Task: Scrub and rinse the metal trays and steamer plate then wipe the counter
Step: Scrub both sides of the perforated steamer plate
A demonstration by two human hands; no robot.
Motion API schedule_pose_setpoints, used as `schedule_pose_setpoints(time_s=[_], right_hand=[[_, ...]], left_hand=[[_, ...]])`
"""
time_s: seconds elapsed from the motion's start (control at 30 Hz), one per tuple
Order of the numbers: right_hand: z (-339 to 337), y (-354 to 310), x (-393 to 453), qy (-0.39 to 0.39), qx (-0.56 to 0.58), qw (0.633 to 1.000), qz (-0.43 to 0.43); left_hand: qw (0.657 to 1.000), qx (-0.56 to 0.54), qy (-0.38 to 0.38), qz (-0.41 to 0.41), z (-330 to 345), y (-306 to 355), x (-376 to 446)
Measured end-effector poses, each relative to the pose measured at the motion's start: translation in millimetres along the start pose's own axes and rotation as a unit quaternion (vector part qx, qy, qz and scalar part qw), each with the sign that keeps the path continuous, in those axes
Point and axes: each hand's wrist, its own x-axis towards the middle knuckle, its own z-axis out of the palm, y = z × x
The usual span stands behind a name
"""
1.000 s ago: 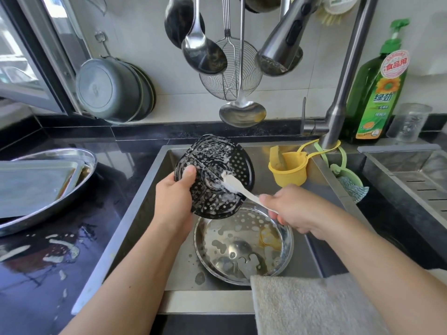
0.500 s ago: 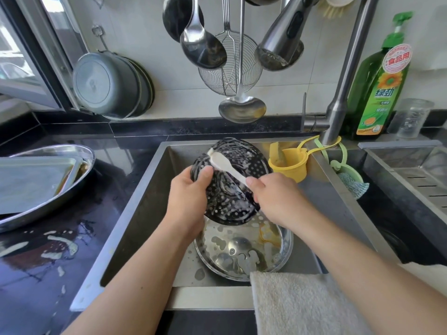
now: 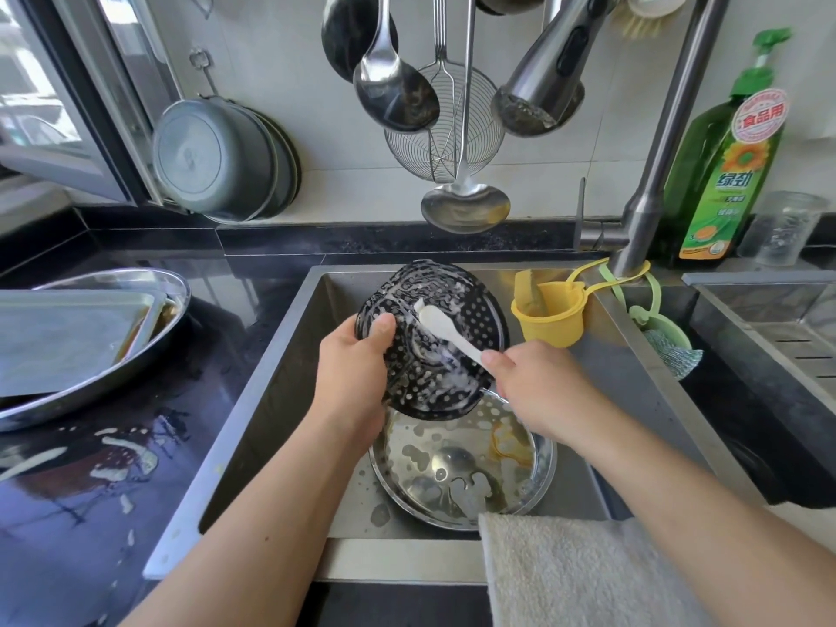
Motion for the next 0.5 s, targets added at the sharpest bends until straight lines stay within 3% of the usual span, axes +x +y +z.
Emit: schedule_pose_setpoints(time_s=[0.17, 0.33, 0.5], right_hand=[[-0.6, -2.6, 2.2, 0.100, -0.034, 0.994, -0.012], [-9.7, 9.7, 9.5, 0.048, 0.004, 0.998, 0.041], [-8.5, 5.2, 8.1, 0.040, 0.013, 0.999, 0.001]], left_hand=[[1.000, 0.026, -0.013, 0.007, 3.8, -0.8, -1.8], [1.000, 0.008, 0.018, 0.009, -5.5, -1.9, 4.2], [0.984, -0.022, -0.145, -0.097, 0.4, -2.1, -4.0]])
